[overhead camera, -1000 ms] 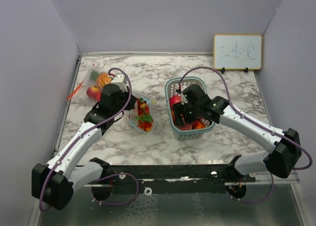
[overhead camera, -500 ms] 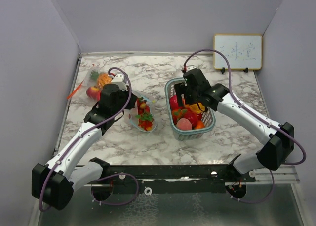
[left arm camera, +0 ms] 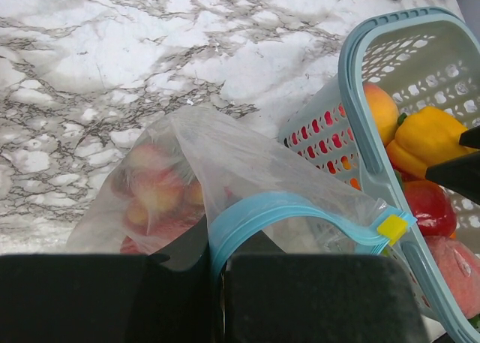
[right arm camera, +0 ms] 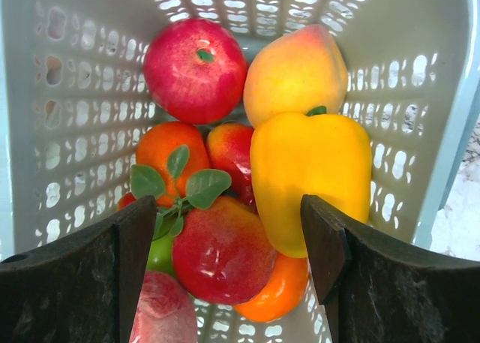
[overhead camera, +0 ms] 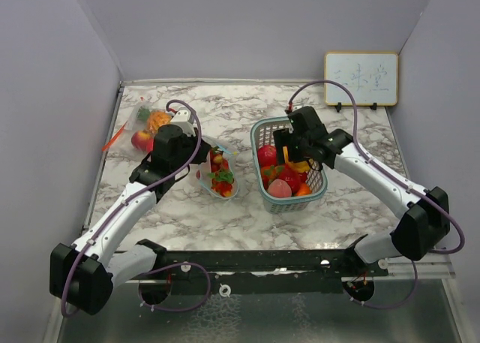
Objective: Place the food in the zip-top bag and seal the zipper
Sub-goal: Pick up the fake fruit from the bin.
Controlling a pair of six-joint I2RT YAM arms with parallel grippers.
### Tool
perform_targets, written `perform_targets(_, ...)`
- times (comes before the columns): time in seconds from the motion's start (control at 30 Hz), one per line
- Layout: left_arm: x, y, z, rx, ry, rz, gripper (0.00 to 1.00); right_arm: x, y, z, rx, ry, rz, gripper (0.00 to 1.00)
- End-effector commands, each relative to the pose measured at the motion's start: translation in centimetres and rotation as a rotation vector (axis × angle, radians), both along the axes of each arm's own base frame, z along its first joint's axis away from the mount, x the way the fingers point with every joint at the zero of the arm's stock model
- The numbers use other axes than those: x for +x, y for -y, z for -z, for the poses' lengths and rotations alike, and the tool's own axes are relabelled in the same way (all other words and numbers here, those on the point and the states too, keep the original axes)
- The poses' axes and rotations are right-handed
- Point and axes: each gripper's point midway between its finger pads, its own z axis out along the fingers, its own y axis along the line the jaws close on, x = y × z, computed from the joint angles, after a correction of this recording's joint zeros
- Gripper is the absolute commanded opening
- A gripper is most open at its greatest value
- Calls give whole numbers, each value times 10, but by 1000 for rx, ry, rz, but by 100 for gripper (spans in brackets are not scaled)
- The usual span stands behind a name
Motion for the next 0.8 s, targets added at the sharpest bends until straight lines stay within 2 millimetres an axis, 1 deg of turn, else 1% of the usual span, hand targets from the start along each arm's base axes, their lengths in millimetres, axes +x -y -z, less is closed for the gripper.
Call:
perform_targets(0.0,2,3,-24,-46,51,7,0,-7,-16,-28,112,2,-58,77)
perform_targets(0.13,0,0,-26,-47,42,-14,0,-10,-11,-59,105,10,-50,74)
perform_targets(0.17,-1,-2,-26,-42,41,-19,0,-9,-10,-64,89,8,-48,74)
perform_targets(0.2,-2,-2,-26,-37,42,-18,0,-9,-7,-64,62,-10,-42,73)
perform_targets(0.23,-2,-3,-25,-28,40,-15,0,-10,-3,-62,32,-33,-36,73)
perform_targets(0.27,-2,-4,-24,-20,41,-13,0,-13,0,-55,3,-68,-29,73)
perform_targets(0.37,1,-4,-19,9,35,-8,0,-31,11,-31,-57,-181,-10,73)
perform_targets(0.43,6,-4,-18,19,30,-17,0,-41,14,-25,-68,-228,-28,73)
perform_targets(0.5,12,-1,-21,20,34,-14,0,-50,11,-24,-60,-273,-59,73)
perform_targets(0.6,22,0,-26,33,48,-21,0,-77,5,-17,-18,-380,-119,73)
perform_targets(0.67,28,-1,-24,51,43,-30,0,-95,2,-11,17,-447,-156,72)
perform_targets(0.77,37,1,-20,58,39,-33,0,-110,-1,-3,39,-514,-205,72)
